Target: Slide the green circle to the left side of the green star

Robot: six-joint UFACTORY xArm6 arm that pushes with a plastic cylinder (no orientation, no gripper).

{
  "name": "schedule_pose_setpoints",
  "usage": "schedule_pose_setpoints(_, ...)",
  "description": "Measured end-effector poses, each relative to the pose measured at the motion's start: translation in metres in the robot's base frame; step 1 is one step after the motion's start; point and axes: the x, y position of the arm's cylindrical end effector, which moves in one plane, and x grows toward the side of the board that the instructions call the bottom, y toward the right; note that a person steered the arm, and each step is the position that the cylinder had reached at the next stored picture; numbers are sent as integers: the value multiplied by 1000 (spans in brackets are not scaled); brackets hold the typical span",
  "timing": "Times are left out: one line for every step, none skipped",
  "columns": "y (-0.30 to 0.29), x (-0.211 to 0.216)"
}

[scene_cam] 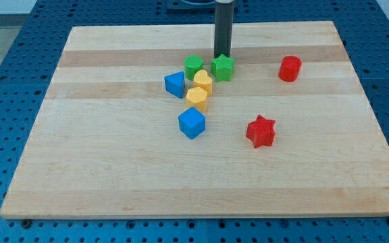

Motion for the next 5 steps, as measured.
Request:
schedule_pose_setpoints(0,0)
schedule_pose_setpoints(1,0)
schedule_pose_setpoints(2,0)
schedule_pose_setpoints(3,3)
schedule_pose_setpoints(3,8)
